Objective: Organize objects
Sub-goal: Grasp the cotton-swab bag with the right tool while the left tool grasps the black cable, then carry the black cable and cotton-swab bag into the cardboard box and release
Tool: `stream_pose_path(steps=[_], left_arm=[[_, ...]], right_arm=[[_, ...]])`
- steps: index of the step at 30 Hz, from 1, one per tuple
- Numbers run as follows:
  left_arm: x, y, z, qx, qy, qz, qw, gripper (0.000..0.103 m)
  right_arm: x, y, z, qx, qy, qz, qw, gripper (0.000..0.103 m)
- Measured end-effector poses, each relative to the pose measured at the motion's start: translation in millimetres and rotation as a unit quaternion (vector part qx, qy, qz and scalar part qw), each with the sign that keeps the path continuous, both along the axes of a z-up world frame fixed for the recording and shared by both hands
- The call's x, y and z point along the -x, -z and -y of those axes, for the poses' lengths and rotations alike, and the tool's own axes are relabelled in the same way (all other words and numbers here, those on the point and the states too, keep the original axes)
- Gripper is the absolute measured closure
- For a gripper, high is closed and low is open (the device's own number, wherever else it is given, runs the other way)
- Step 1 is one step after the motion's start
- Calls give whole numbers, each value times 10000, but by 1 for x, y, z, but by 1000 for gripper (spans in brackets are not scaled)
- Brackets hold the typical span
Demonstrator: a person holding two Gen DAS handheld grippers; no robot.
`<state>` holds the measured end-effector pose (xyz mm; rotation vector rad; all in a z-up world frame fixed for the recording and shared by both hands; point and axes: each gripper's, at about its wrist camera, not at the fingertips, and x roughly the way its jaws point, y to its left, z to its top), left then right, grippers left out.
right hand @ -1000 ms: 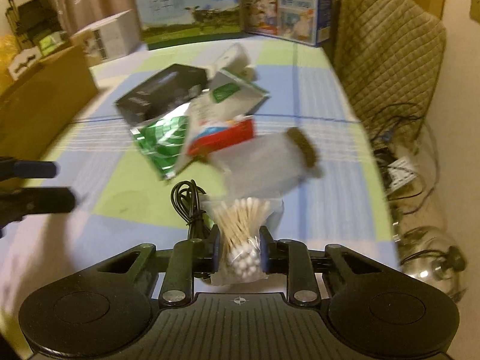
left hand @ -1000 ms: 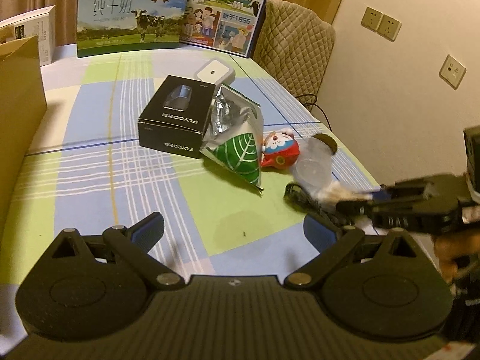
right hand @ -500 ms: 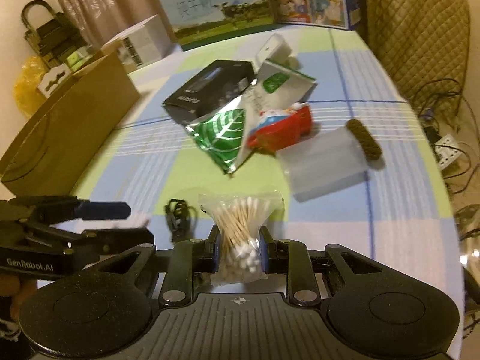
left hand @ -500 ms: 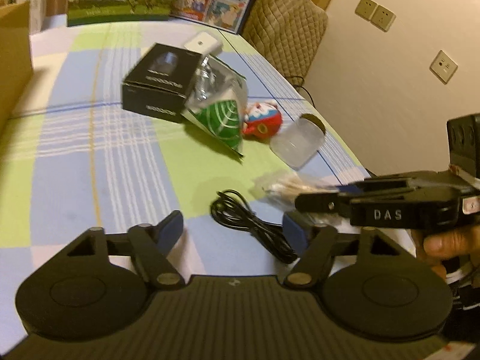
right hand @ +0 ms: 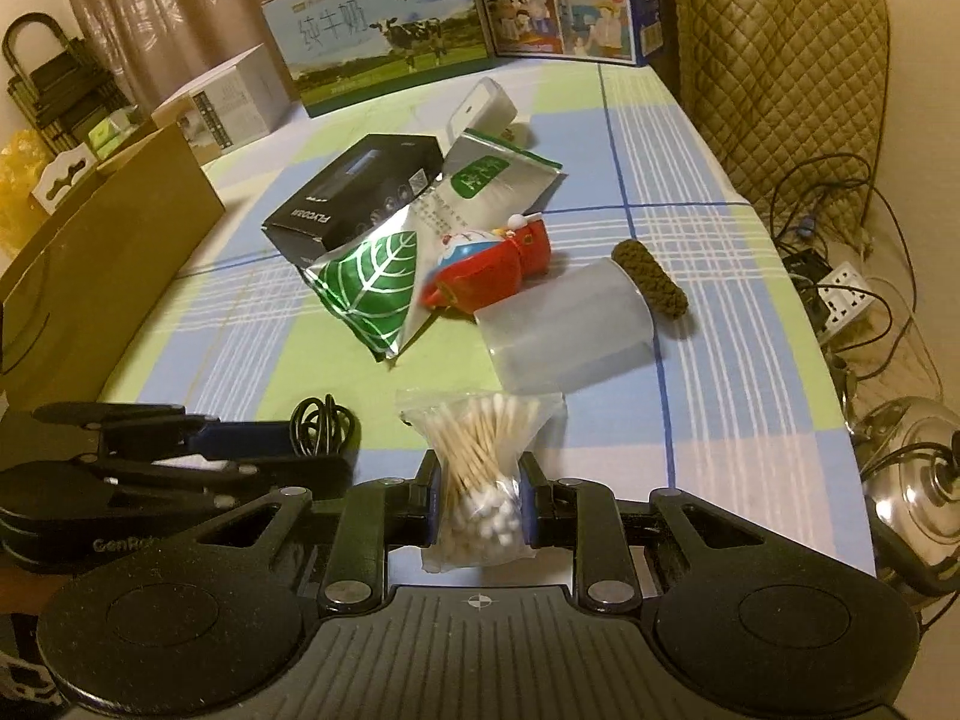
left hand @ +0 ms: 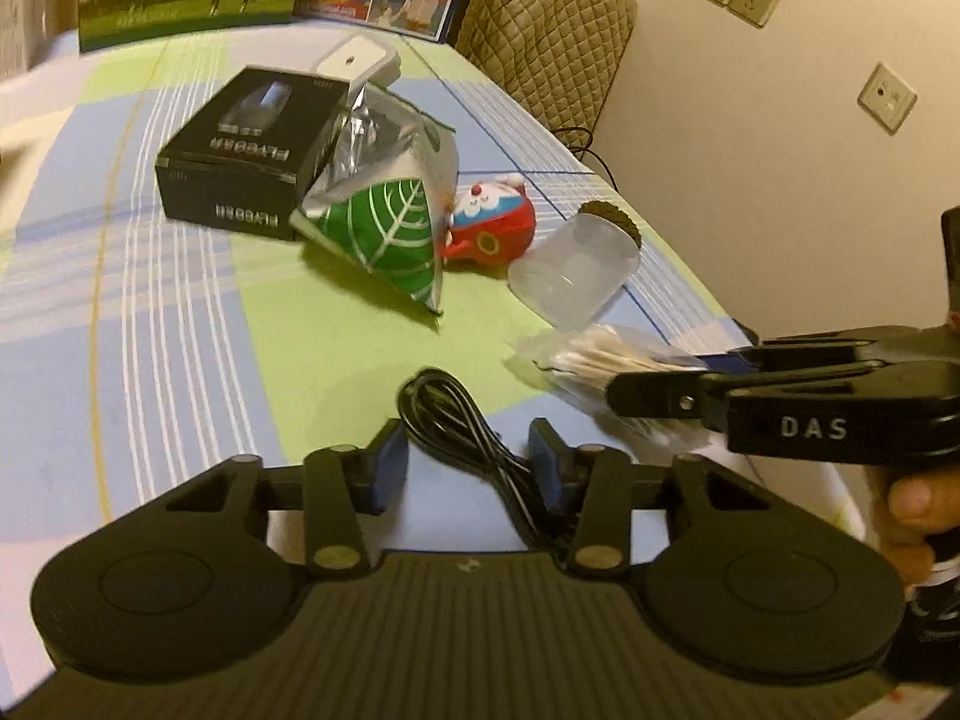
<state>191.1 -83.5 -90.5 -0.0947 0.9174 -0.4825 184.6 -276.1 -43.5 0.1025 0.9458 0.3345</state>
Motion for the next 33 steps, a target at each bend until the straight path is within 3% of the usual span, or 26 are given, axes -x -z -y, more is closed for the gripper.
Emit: stream_pose_path(steps=[7, 18, 33], left_arm=[[1, -6, -8, -474, 170, 100, 9987, 89], [11, -5, -26, -903, 10, 96, 9959, 84], [12, -16, -38, -840, -248, 235, 9959, 91]], right_arm=[[3, -1, -4, 8, -66, 22, 10000, 82], [7, 0, -25, 136, -311, 129, 9993, 82], [7, -22, -47, 118, -168, 544, 9983, 82]])
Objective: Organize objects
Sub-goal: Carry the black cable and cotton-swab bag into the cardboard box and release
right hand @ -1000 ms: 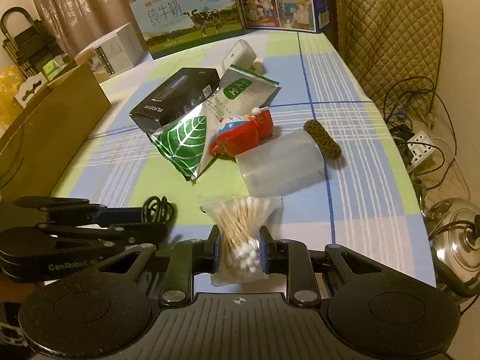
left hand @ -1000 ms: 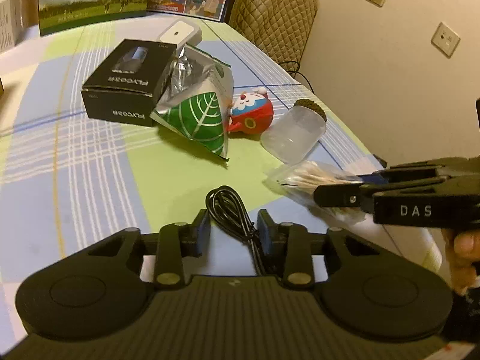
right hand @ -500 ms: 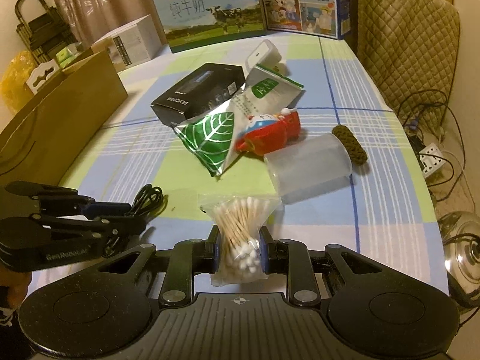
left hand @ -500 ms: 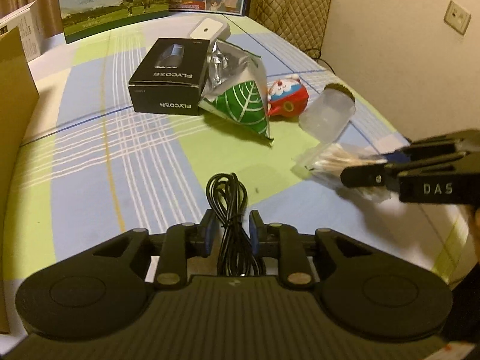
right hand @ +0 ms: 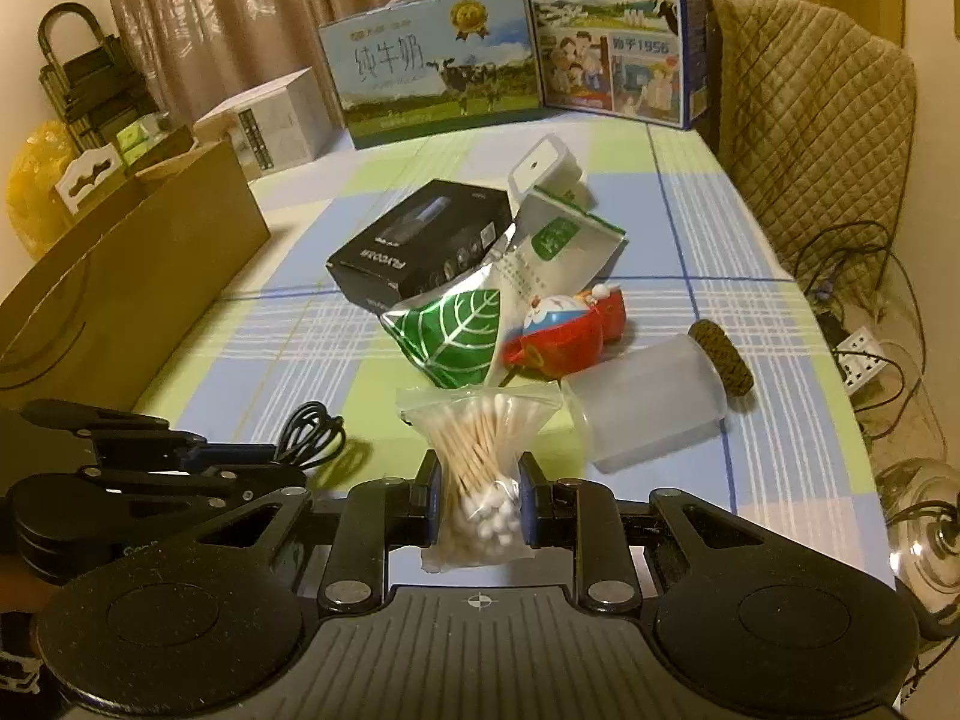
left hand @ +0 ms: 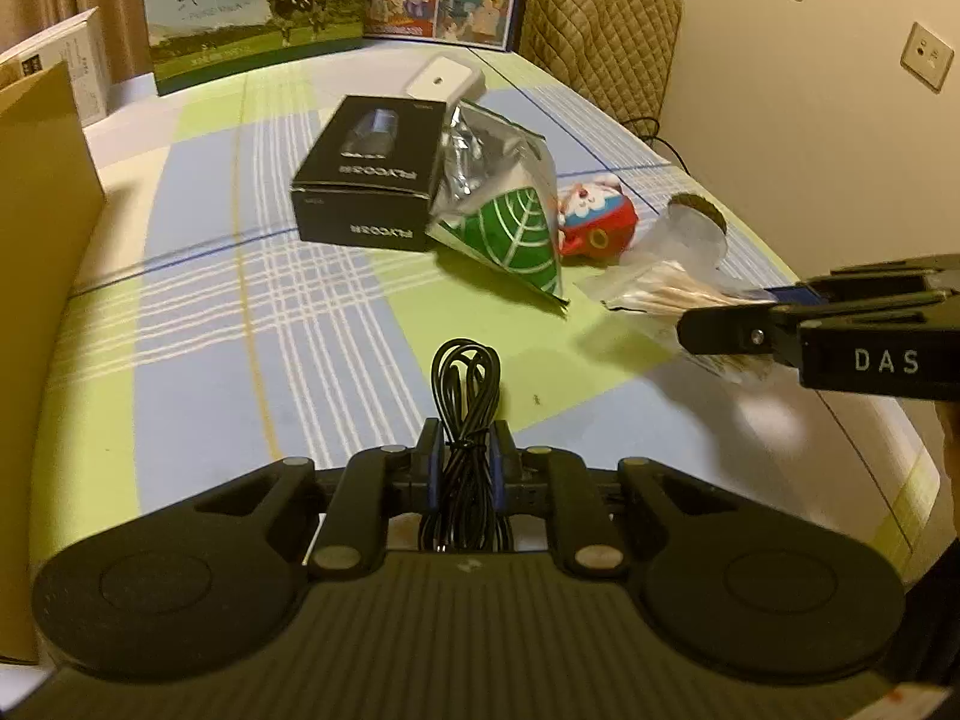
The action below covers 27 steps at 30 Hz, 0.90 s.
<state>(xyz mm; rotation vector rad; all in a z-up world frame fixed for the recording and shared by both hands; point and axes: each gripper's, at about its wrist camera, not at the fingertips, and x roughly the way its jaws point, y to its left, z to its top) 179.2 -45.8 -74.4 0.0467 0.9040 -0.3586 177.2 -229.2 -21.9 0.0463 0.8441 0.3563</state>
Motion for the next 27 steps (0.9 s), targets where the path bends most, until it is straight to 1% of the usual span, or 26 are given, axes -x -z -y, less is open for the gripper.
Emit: stream_pose_path(steps=[6, 10, 13, 22, 27], left_arm=[[1, -16, -7, 171, -84, 109, 9998, 91], [3, -38, -12, 330, -134, 281, 9990, 91], [10, -55, -19, 346, -142, 382, 9986, 91], [33, -104, -57, 391, -396, 620, 9965, 91], [48, -124, -79, 199, -523, 751, 9956, 91]], right_arm=[[9, -15, -5, -143, 251, 170, 9994, 82], [20, -29, -13, -194, 401, 330, 9985, 82], [26, -40, -22, -234, 415, 416, 9980, 82], [51, -69, -57, -223, 193, 670, 9973, 82], [55, -86, -81, -271, -20, 804, 9964, 82]])
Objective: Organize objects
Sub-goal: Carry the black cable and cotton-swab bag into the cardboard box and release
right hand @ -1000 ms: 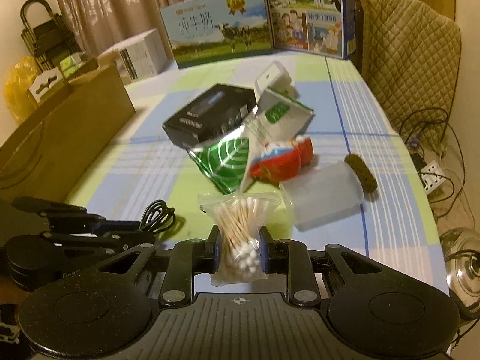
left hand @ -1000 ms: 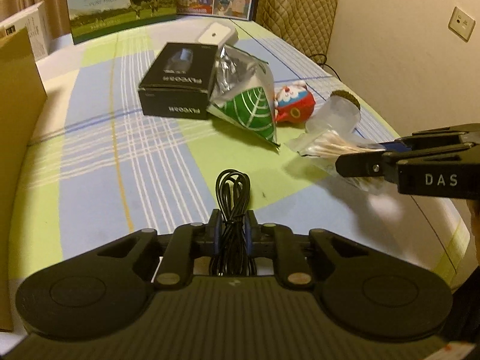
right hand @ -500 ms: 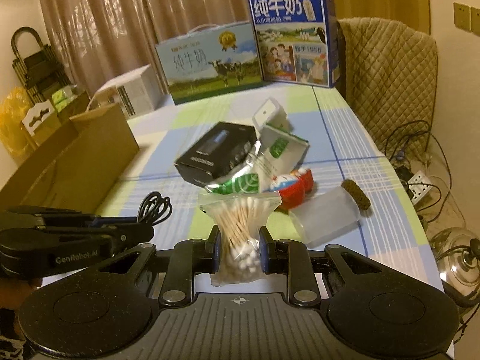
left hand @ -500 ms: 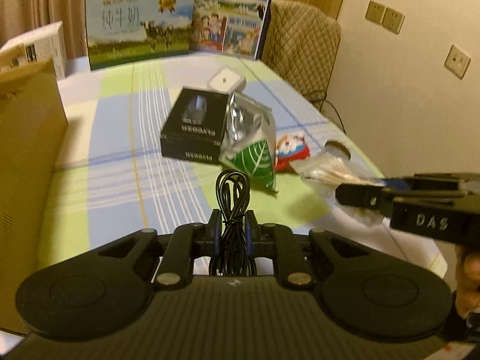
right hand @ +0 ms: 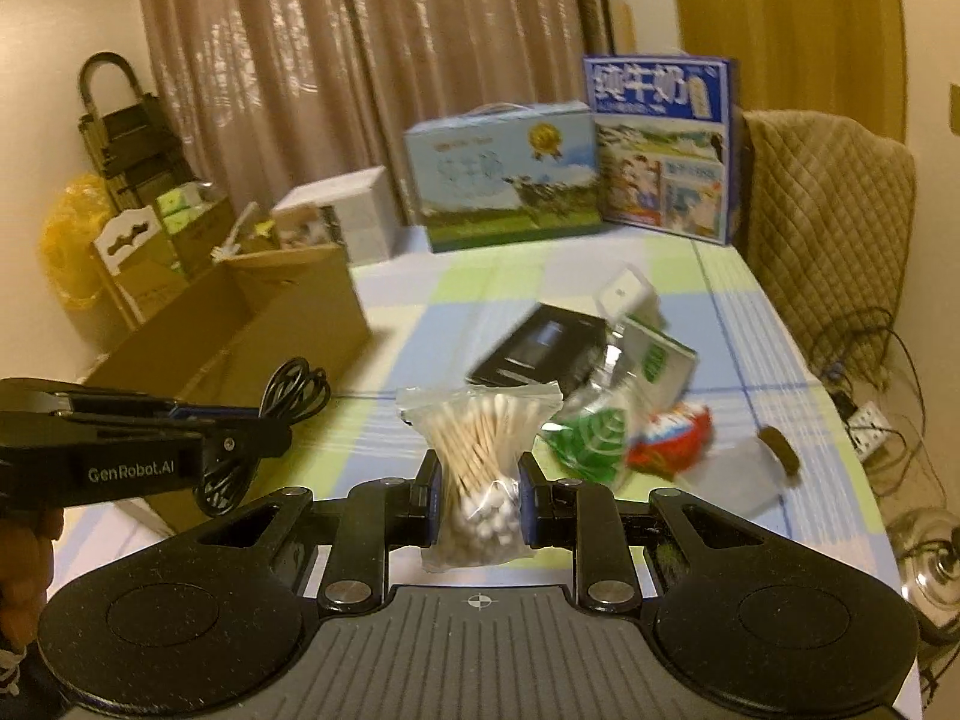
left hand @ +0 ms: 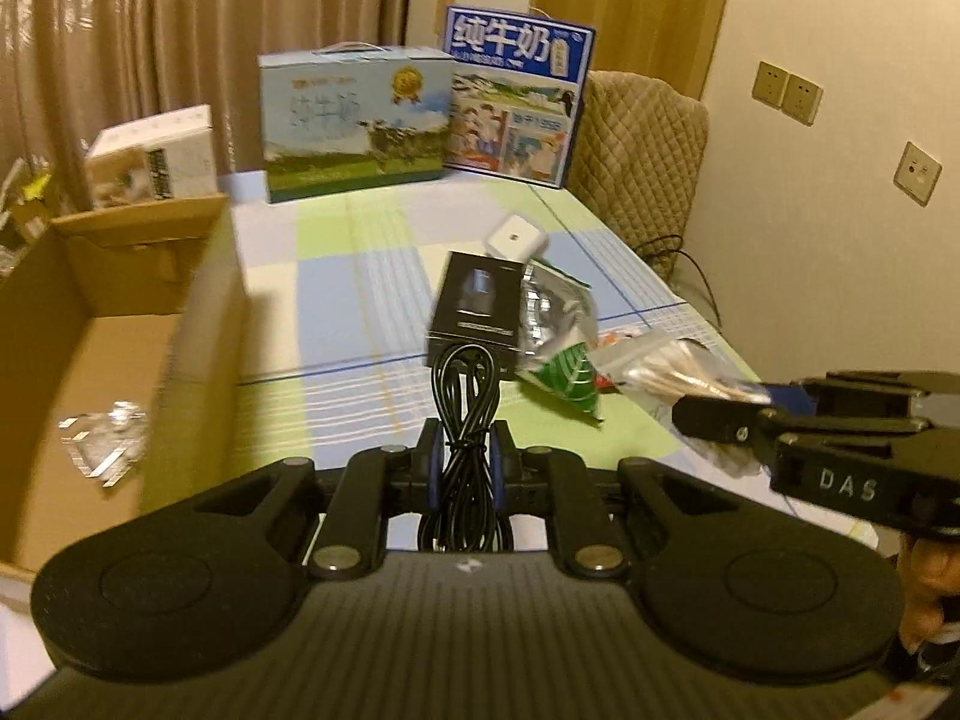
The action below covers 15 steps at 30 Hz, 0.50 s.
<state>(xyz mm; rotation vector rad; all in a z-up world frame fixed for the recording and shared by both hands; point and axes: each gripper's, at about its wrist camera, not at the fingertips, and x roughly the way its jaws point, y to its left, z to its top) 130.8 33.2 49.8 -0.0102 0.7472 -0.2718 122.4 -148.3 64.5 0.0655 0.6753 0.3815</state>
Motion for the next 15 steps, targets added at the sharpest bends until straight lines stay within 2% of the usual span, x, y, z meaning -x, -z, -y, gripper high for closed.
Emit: stream_pose_path(steps=[15], left_arm=[[30, -41, -88, -263, -607, 246, 9975, 91]], right_arm=[[1, -40, -95, 53, -836, 263, 9961, 82]])
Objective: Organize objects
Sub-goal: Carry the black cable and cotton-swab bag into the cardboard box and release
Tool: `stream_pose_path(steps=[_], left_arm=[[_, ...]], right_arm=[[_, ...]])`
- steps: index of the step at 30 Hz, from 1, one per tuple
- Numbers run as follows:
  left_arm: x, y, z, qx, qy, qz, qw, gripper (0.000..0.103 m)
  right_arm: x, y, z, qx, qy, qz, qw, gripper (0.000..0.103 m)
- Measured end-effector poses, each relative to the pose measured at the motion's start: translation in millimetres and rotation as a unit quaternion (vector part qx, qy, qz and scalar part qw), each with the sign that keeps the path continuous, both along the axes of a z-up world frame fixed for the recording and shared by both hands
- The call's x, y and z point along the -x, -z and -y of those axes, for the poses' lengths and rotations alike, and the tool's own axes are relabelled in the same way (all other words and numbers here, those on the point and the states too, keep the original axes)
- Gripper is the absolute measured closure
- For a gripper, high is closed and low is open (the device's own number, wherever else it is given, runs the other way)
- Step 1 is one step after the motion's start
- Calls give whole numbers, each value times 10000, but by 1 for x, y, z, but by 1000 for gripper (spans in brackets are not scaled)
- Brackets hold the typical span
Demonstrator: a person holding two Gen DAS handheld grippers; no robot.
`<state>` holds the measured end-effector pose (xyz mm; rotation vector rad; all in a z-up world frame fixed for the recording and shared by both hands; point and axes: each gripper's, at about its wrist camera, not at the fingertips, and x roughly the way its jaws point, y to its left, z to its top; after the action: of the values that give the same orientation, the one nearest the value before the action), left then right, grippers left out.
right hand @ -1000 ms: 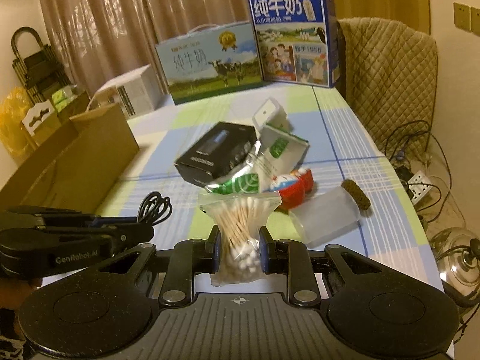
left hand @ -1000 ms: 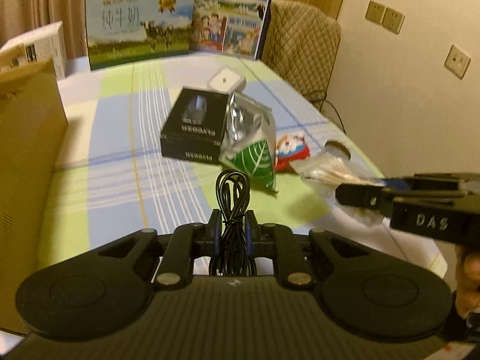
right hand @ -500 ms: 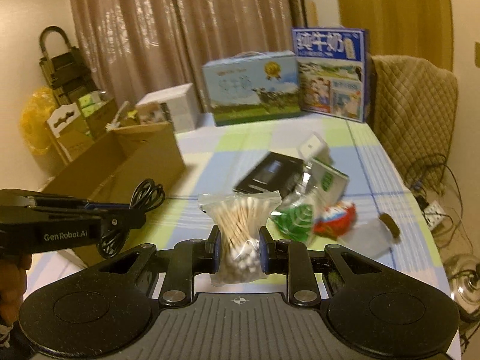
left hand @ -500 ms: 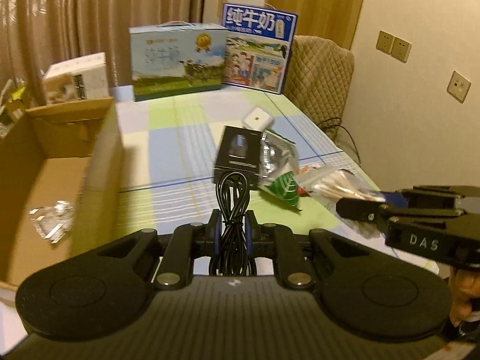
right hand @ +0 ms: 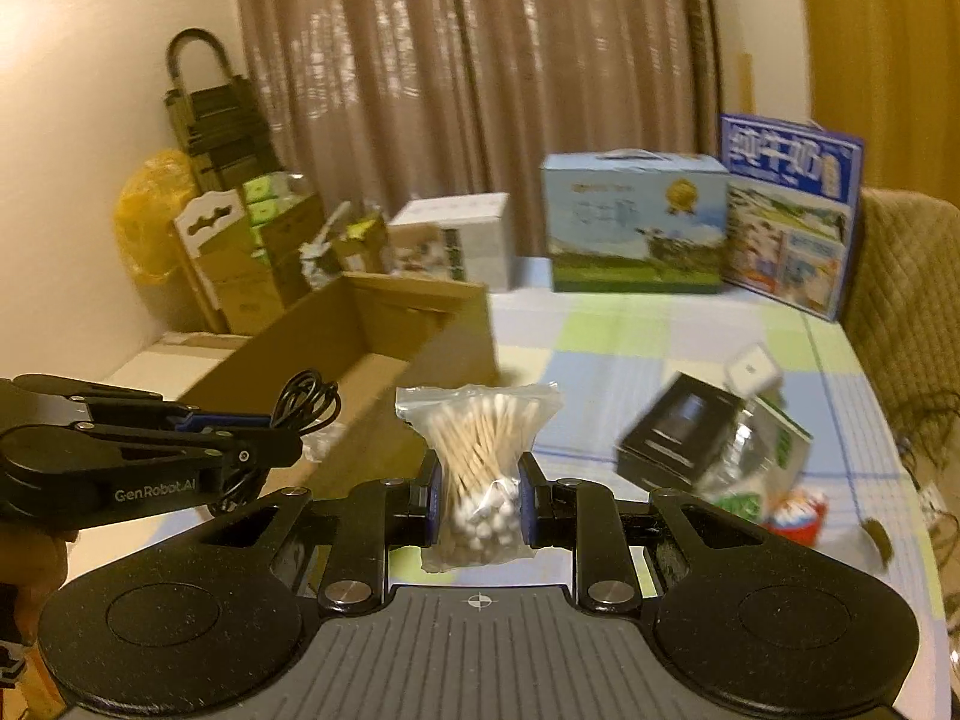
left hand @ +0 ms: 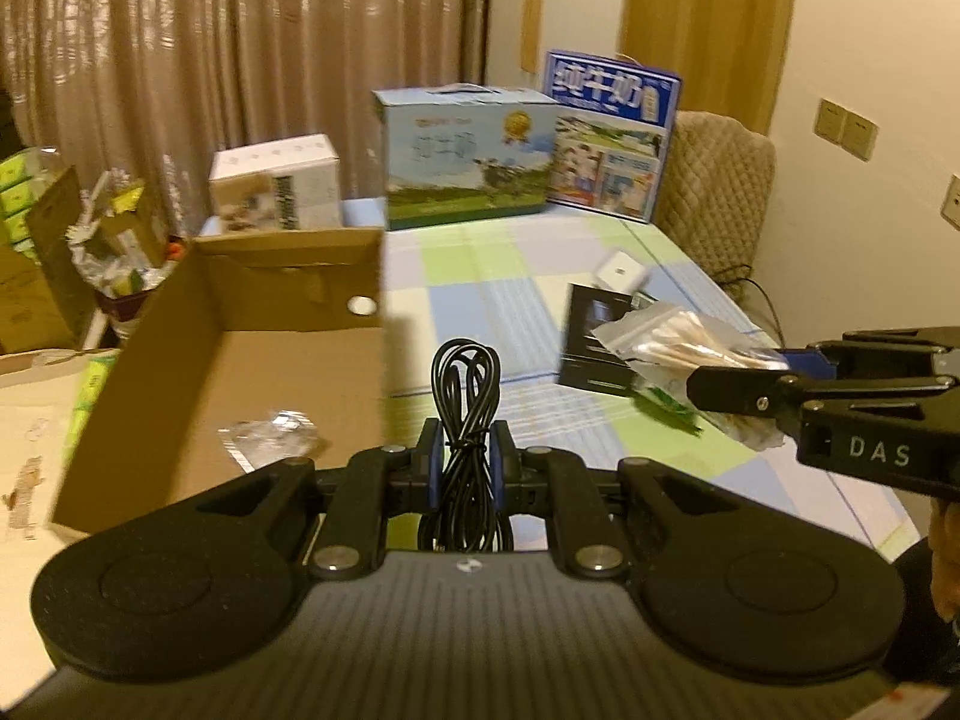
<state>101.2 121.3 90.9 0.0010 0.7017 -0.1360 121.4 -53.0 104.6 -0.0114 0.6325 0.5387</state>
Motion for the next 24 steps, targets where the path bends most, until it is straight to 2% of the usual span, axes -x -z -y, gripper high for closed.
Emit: stream_pose_path(steps=[14, 24], left_arm=[[9, -10, -84, -204, -437, 61, 9988, 91], [-4, 4, -126, -219, -549, -59, 9982, 91]], right_arm=[[-10, -5, -88, 108, -612, 57, 9981, 82], [-37, 13, -142, 105, -815, -78, 9966, 82]])
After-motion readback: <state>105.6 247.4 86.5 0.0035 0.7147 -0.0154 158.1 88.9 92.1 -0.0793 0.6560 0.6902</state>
